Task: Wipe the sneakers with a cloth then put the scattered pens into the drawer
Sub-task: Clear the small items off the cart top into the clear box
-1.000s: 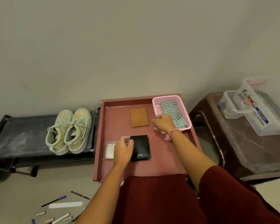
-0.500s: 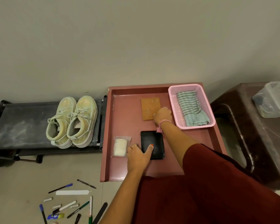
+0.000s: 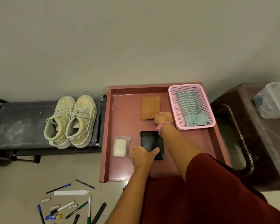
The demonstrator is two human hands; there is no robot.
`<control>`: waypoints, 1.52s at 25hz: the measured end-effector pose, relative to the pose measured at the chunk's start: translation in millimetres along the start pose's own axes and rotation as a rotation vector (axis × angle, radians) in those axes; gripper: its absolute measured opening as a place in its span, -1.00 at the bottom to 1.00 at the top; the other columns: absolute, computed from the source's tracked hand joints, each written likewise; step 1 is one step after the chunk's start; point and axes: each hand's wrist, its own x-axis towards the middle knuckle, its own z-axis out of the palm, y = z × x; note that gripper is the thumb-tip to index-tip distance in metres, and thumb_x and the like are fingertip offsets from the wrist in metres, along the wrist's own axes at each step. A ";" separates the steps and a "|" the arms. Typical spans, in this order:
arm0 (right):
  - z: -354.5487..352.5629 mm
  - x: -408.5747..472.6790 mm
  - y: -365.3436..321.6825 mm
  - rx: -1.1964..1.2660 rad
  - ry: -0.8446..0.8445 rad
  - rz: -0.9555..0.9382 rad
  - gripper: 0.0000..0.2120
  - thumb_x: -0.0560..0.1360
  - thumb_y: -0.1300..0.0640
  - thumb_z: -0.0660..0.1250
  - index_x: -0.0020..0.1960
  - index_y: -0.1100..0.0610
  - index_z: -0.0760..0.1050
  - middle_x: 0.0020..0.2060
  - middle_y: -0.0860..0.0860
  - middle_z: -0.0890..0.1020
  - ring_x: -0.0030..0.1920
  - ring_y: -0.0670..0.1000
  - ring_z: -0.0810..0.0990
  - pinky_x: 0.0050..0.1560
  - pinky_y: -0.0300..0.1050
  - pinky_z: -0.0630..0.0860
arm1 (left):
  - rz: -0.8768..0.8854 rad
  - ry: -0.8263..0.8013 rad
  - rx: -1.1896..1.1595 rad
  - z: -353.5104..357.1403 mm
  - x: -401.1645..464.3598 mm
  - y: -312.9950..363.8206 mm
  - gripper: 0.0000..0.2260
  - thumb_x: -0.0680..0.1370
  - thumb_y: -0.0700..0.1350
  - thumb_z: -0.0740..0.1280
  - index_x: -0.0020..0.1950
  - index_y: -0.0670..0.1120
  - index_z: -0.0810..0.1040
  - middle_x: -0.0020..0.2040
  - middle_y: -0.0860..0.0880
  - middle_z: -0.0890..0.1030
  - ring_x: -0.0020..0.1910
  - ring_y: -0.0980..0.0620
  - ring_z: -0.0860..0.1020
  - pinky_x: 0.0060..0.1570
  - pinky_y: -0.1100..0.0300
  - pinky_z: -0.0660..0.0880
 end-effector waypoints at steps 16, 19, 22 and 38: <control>-163.9 -78.5 18.1 0.828 -0.347 0.040 -0.67 0.48 0.32 0.35 0.24 0.26 0.47 0.04 0.17 0.66 -0.01 0.13 0.68 -0.05 -0.05 0.64 | -0.011 -0.324 -0.861 -22.8 -30.1 24.1 -0.70 0.49 -0.15 0.45 0.10 -0.14 0.39 0.12 -0.16 0.56 0.09 -0.07 0.58 -0.12 0.09 0.62; -207.4 -92.5 22.1 0.822 -0.356 -0.028 -0.73 0.53 0.31 0.27 0.23 0.25 0.48 0.03 0.16 0.66 -0.08 0.05 0.70 -0.12 -0.12 0.65 | 0.123 -0.364 -0.959 -24.5 -59.5 51.9 -0.62 0.50 -0.11 0.44 0.26 -0.14 0.41 0.15 -0.15 0.60 0.11 -0.06 0.61 -0.05 0.12 0.62; -258.0 -105.4 21.0 0.827 -0.332 -0.120 -0.76 0.54 0.29 0.26 0.20 0.23 0.51 -0.02 0.14 0.69 -0.07 0.03 0.70 -0.11 -0.14 0.65 | 0.223 -0.447 -1.128 -17.6 -94.6 90.0 -0.63 0.53 -0.08 0.40 0.29 -0.15 0.44 0.17 -0.15 0.62 0.13 -0.07 0.62 0.03 0.06 0.61; -504.3 -29.8 -14.6 1.077 0.225 -0.144 -0.82 0.55 0.46 0.10 -0.12 0.27 0.39 -0.03 0.13 0.52 -0.16 0.04 0.55 -0.33 -0.14 0.64 | 0.176 -0.840 -1.277 96.8 -212.1 252.5 -0.72 0.59 -0.16 0.30 0.28 -0.20 0.45 0.10 -0.19 0.65 0.07 -0.12 0.65 -0.05 0.06 0.63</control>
